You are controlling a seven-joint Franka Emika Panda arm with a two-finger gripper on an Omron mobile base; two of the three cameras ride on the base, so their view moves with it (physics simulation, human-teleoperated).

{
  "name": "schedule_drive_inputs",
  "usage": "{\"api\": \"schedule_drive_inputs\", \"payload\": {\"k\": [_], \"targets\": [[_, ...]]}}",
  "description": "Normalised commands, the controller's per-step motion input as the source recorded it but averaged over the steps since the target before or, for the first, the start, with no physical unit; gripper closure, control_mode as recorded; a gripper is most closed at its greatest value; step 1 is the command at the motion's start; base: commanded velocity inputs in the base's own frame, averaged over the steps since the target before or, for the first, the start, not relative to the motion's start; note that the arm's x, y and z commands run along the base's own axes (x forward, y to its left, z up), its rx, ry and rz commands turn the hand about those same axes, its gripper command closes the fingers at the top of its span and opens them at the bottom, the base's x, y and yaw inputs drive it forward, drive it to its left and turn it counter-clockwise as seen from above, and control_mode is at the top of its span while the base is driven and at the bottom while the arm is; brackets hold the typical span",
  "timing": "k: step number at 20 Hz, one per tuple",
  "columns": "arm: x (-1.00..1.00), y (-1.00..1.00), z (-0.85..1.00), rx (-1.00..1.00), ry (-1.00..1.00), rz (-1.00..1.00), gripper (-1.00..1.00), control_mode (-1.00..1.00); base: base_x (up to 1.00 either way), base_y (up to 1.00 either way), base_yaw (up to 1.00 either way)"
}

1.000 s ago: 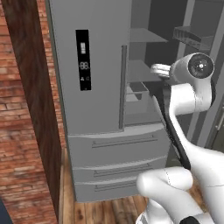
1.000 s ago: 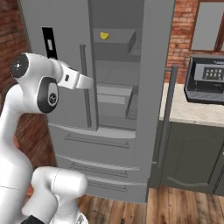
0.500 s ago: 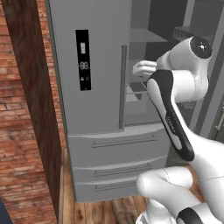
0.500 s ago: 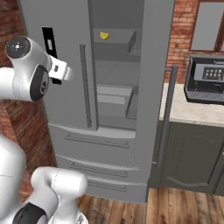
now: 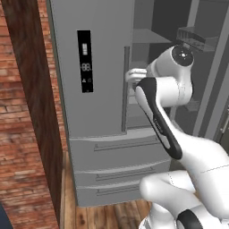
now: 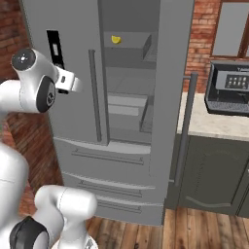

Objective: There is a bowl on the dining counter. Grab a lemon wedge from the fridge and place it in the bowl. Then get the liquor bottle and glass cup from the cabinet and place them next to the bowl.

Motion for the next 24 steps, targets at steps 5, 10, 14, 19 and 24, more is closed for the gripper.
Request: {"api": "schedule_drive_inputs", "payload": {"k": [5,10,14,19,24], "targets": [[0.64,0.00,-0.02,-0.03,0.14,0.00,-1.00,-1.00,0.00,0.00,0.00],[0.62,0.00,-0.23,-0.06,0.03,0.00,-1.00,-1.00,0.00,0.00,0.00],[0.43,0.00,-0.36,-0.12,-0.11,0.00,-1.00,-1.00,0.00,0.00,0.00],[0.42,0.00,-0.33,-0.09,-0.14,0.00,-1.00,-1.00,0.00,0.00,0.00],[0.66,-0.01,-0.10,-0.01,-0.01,0.00,-1.00,-1.00,0.00,0.00,0.00]]}}
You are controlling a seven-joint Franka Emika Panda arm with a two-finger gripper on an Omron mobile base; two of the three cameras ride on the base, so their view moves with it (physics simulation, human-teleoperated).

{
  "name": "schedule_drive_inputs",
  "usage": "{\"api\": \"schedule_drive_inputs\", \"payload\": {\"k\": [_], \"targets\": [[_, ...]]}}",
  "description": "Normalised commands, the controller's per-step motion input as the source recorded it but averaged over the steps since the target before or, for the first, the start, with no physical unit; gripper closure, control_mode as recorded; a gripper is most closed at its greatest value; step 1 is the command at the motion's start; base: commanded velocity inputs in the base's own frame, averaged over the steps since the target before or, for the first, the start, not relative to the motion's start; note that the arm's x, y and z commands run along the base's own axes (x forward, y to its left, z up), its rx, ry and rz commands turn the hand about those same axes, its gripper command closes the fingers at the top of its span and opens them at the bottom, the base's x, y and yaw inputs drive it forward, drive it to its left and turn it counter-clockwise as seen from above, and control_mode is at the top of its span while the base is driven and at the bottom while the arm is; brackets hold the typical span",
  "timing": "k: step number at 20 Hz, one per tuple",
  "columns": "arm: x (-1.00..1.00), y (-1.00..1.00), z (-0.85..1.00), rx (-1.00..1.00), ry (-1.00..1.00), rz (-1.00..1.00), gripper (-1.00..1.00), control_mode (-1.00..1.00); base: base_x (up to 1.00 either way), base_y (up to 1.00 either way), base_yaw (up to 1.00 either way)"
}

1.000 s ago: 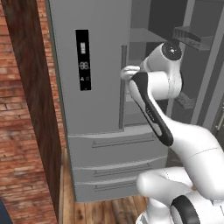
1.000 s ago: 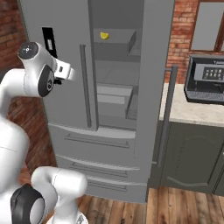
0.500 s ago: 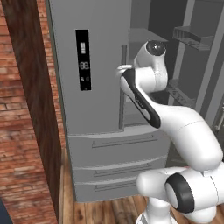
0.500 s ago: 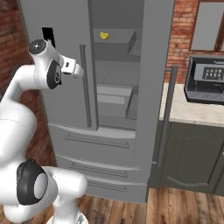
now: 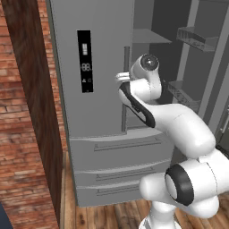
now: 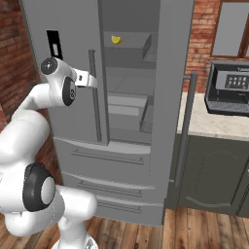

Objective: There is a bowl on the dining counter. Grab a lemon wedge from the fridge and place it in the bowl. Then get the liquor bottle and glass cup from the cabinet and place them next to the bowl.

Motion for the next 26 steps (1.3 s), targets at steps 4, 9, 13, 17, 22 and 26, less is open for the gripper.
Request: {"api": "schedule_drive_inputs", "payload": {"k": [4,9,13,17,22,26], "targets": [[0.79,0.00,-0.02,0.00,0.00,0.00,-1.00,-1.00,0.00,0.00,0.00],[0.58,0.00,-0.14,0.00,-0.01,0.00,-1.00,-1.00,0.00,0.00,0.00],[0.52,0.00,-0.27,0.00,-0.01,0.00,-1.00,-1.00,0.00,0.00,0.00],[0.57,-0.01,-0.26,0.00,0.00,0.00,-1.00,-1.00,0.00,0.00,0.00],[0.49,-0.02,-0.18,0.00,0.00,0.00,-1.00,-1.00,0.00,0.00,0.00],[0.46,0.00,-0.18,0.00,0.00,-0.01,1.00,-1.00,0.00,0.00,0.00]]}}
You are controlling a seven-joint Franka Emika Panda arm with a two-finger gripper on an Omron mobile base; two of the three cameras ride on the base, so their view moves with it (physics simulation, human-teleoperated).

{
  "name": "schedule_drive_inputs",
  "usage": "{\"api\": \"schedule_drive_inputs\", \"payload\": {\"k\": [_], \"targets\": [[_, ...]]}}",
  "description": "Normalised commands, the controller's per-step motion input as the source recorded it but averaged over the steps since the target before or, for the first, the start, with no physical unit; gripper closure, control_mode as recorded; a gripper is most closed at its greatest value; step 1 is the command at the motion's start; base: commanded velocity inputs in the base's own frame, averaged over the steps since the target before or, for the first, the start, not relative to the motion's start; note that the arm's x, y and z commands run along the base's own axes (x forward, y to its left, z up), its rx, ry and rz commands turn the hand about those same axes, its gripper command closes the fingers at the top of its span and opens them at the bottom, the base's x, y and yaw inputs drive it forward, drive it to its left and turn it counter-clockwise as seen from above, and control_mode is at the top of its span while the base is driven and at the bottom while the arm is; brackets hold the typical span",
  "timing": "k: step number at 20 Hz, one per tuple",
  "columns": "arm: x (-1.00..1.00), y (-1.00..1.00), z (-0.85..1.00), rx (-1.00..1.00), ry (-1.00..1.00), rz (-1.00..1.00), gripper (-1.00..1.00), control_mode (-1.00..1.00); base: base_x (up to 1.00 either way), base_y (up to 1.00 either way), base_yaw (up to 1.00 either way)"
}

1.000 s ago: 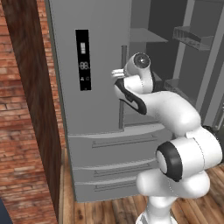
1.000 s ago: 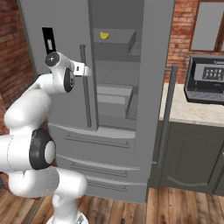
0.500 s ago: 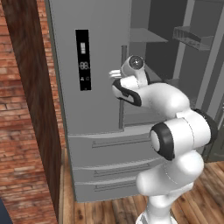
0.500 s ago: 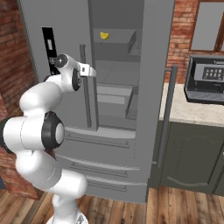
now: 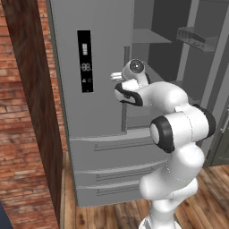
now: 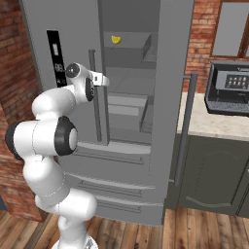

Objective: There is a bowl on the dining counter. Grab a lemon wedge from the fridge and place it in the bowl. Then get the liquor bottle and glass cup from the cabinet and place them next to the bowl.

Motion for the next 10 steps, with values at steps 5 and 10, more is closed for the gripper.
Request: {"api": "schedule_drive_inputs", "payload": {"k": [5,10], "targets": [[0.38,0.00,-0.12,0.00,0.00,0.00,1.00,-1.00,0.00,0.00,0.00],[-0.03,0.12,0.01,0.00,0.00,0.01,1.00,-1.00,0.00,0.00,0.00]]}}
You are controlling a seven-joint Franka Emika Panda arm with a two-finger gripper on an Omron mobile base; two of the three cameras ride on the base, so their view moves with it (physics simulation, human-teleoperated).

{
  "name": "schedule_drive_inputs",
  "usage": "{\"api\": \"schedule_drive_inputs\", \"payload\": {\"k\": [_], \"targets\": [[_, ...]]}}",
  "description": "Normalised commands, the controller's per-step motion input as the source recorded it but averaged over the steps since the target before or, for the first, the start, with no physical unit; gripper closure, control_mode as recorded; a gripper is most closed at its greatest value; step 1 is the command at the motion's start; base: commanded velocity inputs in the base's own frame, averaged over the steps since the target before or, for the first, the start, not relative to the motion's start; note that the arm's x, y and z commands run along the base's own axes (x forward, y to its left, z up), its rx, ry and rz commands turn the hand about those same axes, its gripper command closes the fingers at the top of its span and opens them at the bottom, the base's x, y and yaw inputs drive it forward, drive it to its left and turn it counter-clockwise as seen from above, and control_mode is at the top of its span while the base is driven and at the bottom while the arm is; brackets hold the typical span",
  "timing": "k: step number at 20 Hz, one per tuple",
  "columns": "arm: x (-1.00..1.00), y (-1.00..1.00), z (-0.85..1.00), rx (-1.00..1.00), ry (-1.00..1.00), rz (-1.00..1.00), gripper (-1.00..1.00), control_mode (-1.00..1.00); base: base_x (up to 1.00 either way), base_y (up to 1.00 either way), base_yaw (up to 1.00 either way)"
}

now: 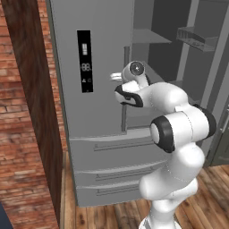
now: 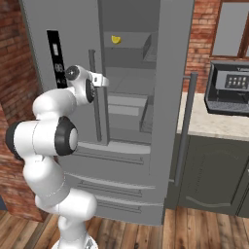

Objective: There is a bowl on the dining counter. Grab a lemon wedge from the fridge and place it in the bowl. Then get the liquor bottle and glass cup from the cabinet and place them next to the bowl.

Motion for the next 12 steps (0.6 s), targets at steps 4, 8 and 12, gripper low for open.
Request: {"api": "schedule_drive_inputs", "payload": {"k": [4,8,12], "targets": [[-0.16,0.59,0.19,0.01,0.00,0.09,1.00,-1.00,0.00,0.00,0.00],[-0.40,0.74,0.36,0.02,0.00,0.07,1.00,-1.00,0.00,0.00,0.00],[-0.57,0.73,0.43,0.03,0.00,0.04,1.00,-1.00,0.00,0.00,0.00]]}}
